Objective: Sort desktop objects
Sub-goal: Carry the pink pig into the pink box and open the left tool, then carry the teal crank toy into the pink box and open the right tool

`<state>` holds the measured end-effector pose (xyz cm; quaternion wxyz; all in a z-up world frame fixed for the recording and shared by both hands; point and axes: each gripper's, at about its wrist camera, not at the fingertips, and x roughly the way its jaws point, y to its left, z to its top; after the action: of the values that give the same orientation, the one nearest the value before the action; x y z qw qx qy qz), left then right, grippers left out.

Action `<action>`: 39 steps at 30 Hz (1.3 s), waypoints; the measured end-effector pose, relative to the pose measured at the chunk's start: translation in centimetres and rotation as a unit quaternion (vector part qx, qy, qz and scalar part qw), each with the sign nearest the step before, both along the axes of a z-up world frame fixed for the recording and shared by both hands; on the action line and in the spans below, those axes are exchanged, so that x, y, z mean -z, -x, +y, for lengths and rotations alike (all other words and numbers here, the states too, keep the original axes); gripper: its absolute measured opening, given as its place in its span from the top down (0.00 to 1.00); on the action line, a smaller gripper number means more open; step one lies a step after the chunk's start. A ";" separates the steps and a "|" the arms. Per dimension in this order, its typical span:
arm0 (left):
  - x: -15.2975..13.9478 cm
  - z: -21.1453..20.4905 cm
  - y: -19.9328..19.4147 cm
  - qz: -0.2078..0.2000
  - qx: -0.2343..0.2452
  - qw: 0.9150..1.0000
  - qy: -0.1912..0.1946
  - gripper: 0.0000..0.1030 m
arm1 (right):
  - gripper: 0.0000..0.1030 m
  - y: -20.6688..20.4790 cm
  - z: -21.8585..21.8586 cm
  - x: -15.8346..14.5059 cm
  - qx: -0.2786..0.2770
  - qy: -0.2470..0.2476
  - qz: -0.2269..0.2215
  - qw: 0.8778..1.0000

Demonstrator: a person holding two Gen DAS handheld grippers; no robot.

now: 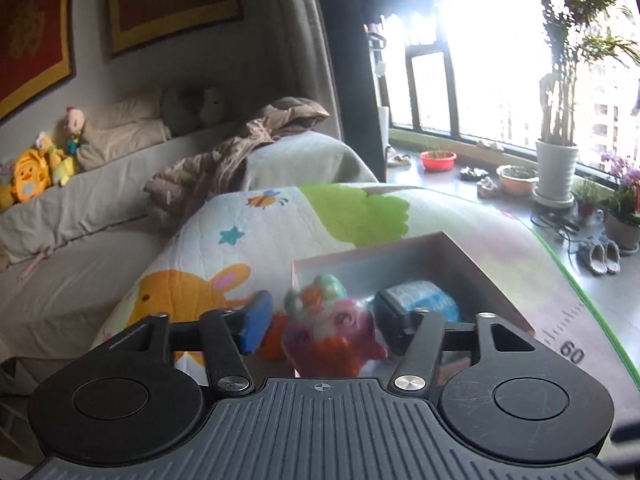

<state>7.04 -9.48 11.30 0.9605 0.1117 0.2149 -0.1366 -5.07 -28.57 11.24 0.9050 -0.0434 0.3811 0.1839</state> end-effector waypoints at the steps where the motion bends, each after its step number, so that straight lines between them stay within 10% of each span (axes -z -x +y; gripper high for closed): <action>1: 0.0 0.0 -0.8 0.004 -0.005 1.000 0.009 0.11 | 0.61 0.5 0.0 0.6 -0.001 -0.007 0.022 1.000; 8: 0.6 4.3 -0.6 0.064 -0.024 0.996 0.056 0.06 | 0.57 4.1 2.6 4.3 -0.041 0.026 0.094 0.994; 15: 3.3 8.0 6.2 0.080 -0.036 0.996 -0.010 0.02 | 0.89 3.2 5.0 5.7 -0.060 0.058 0.069 0.994; 29: 8.1 11.6 9.4 0.135 -0.069 0.987 0.054 0.00 | 0.89 -11.5 3.3 -5.7 0.029 -0.013 -0.054 0.998; 39: 8.4 14.0 10.0 0.117 -0.091 0.985 0.086 0.00 | 0.79 -18.3 5.9 2.6 0.068 -0.048 0.080 0.993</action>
<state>-3.00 4.53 2.90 0.9431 -0.0084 0.3228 -0.0793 13.23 -22.72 8.66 0.8830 0.0411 0.4454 0.1425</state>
